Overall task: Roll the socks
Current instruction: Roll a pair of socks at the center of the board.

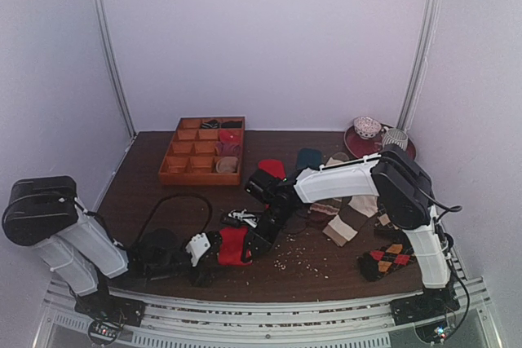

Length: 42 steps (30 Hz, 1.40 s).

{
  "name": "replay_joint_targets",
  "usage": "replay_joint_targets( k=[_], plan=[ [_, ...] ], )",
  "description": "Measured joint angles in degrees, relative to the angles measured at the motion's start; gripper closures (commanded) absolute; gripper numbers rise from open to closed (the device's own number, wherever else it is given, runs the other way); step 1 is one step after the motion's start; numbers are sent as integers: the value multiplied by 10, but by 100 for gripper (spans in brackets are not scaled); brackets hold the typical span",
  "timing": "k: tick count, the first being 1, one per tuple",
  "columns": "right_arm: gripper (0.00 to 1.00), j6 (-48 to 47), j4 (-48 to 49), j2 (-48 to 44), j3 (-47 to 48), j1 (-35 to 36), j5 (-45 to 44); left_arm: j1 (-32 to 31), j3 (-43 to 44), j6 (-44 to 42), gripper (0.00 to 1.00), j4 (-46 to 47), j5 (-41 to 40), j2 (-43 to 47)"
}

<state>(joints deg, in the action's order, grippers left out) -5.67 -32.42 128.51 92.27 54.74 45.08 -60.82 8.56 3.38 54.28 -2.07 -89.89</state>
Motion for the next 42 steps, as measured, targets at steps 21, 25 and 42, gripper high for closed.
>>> replay_joint_targets(
  k=[21, 25, 42],
  plan=[
    [84, 1, 2, 1, -2, -2, 5, 0, 19, 12, 74, 88, 20, -88],
    [83, 2, 6, 1, -5, -6, 9, 0, 25, 25, 100, 96, 25, -97],
    [39, -6, 348, -213, -341, -28, -96, 88, 119, 250, 100, -57, 177, -112]
  ],
)
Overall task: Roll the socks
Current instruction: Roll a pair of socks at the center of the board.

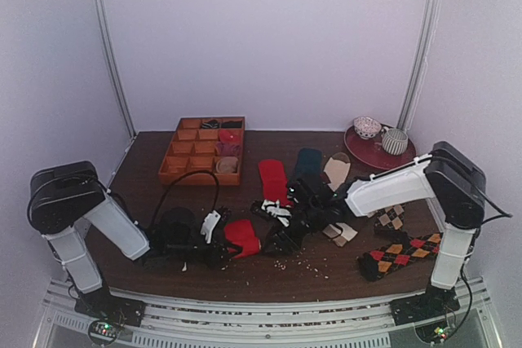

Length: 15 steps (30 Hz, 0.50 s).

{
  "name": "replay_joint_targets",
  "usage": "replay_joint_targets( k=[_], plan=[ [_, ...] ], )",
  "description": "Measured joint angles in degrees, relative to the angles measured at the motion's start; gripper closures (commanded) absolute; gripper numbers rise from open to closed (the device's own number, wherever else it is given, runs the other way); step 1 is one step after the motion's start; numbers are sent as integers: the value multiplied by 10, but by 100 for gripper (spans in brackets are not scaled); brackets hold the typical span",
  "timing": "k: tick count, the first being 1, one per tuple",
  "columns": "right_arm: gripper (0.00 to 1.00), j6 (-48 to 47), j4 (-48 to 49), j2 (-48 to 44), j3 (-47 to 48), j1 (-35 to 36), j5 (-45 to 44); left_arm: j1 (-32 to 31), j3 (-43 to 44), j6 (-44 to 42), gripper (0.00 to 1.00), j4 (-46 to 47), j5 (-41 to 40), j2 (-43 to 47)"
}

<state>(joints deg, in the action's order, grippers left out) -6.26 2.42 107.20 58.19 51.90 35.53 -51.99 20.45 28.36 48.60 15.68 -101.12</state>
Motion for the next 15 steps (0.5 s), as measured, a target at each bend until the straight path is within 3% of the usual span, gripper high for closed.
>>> replay_joint_targets(
  k=[6, 15],
  plan=[
    [32, -151, 192, -115, -140, 51, -84, 13, -1, 49, 100, 35, 46, -23],
    [33, -296, 239, -18, -93, 79, -125, 14, 2, 61, 100, 22, 52, -19]
  ],
)
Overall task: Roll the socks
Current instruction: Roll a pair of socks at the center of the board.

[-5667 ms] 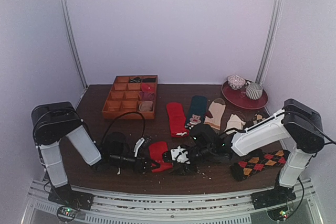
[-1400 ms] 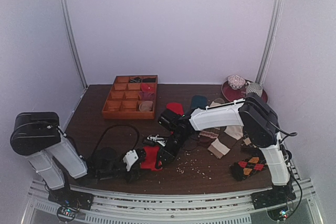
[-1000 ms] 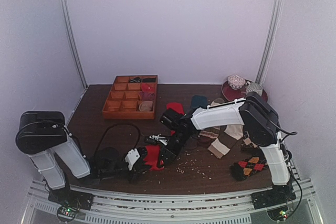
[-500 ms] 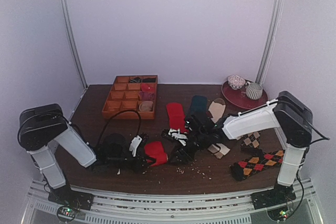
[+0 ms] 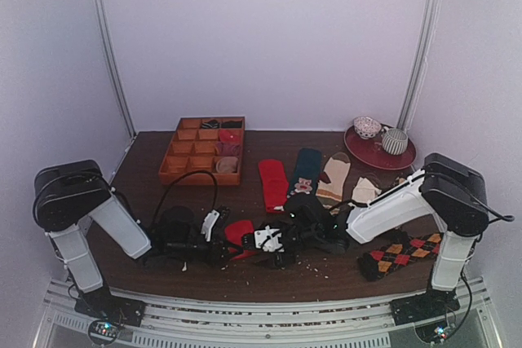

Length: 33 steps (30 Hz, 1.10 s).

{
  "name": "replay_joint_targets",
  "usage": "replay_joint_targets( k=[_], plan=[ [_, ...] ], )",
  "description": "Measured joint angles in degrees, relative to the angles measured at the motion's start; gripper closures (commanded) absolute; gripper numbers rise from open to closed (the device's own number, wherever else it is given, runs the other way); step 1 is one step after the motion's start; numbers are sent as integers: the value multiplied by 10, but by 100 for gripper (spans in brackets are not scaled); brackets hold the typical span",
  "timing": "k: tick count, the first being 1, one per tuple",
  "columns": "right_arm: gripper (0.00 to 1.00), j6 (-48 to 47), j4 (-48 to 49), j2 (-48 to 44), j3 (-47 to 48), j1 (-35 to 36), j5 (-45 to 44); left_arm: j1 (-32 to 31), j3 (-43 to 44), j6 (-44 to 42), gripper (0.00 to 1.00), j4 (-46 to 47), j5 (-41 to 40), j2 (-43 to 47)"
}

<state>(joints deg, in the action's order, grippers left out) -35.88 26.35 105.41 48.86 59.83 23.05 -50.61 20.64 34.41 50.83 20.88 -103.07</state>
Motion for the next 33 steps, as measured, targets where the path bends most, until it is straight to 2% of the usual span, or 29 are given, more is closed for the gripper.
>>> replay_joint_targets(
  k=[6, 11, 15, 19, 20, 22, 23, 25, 27, 33],
  plan=[
    [35, -35, 1, 33, 16, 2, -31, 0, 0, 3, 100, 0, 0, 0],
    [44, -48, 5, 48, 28, 3, -54, 0, 0, 3, 100, 0, 1, 0],
    [61, -49, 11, 63, 38, 3, -74, 0, 0, 3, 100, -1, 7, 0],
    [74, -44, -9, 71, 53, 5, -81, 1, -1, 3, 100, 0, 10, 0],
    [75, -44, -19, 72, 59, 6, -82, 1, -2, 3, 94, -1, 10, 1],
    [77, -35, -43, 75, 73, 6, -80, 1, -4, 3, 65, -3, 7, 8],
    [77, -30, -58, 76, 82, 6, -77, 0, -6, 0, 55, -9, 4, 16],
    [77, -9, -95, 82, 108, 6, -66, 0, -14, -6, 44, -40, -9, 45],
    [76, 19, -137, 90, 140, 6, -52, -3, -21, -21, 37, -78, -24, 85],
    [76, 110, -275, 115, 225, -3, 7, -23, -88, -61, 35, -237, -138, 289]
  ],
)
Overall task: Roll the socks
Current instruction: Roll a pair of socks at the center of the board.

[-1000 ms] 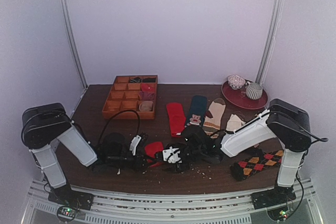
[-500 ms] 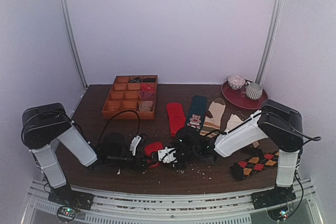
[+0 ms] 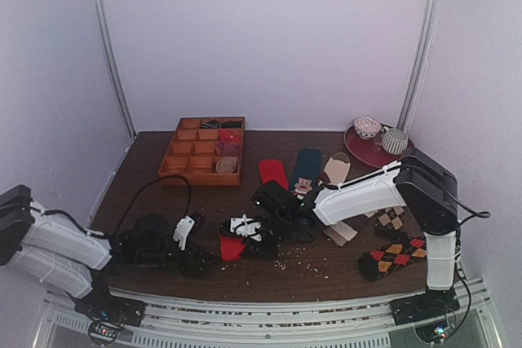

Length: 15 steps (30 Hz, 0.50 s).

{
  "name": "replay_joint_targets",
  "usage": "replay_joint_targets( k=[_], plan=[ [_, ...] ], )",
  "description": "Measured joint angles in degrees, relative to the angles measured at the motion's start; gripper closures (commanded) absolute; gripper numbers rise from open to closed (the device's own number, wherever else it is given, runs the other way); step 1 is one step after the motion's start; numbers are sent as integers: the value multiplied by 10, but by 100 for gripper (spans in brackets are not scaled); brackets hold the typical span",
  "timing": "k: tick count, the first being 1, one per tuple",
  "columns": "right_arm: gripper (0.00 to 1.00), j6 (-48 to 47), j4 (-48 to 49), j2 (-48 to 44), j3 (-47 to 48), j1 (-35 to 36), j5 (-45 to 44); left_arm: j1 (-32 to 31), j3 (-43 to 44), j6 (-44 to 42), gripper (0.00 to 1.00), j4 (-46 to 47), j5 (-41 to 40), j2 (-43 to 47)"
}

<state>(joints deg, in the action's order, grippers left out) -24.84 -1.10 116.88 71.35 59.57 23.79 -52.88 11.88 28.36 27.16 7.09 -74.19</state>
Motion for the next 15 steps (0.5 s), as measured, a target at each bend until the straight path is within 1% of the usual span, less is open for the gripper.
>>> replay_joint_targets(
  k=[2, 4, 7, 10, 14, 15],
  plan=[
    [75, 32, -52, 17, 38, -9, 31, -24, -33, -20, 35, -19, -50, 85],
    [75, 59, -99, 36, 74, -17, 57, -49, -51, -42, 35, -19, -83, 141],
    [75, 88, -166, 59, 122, -25, 86, -70, -65, -80, 35, 3, -115, 176],
    [76, 115, -227, 85, 169, -29, 116, -75, -70, -128, 35, 42, -131, 152],
    [76, 141, -282, 108, 205, -30, 156, -77, -69, -186, 34, 111, -132, 76],
    [76, 146, -295, 111, 210, -30, 168, -77, -68, -201, 29, 131, -129, 51]
  ],
)
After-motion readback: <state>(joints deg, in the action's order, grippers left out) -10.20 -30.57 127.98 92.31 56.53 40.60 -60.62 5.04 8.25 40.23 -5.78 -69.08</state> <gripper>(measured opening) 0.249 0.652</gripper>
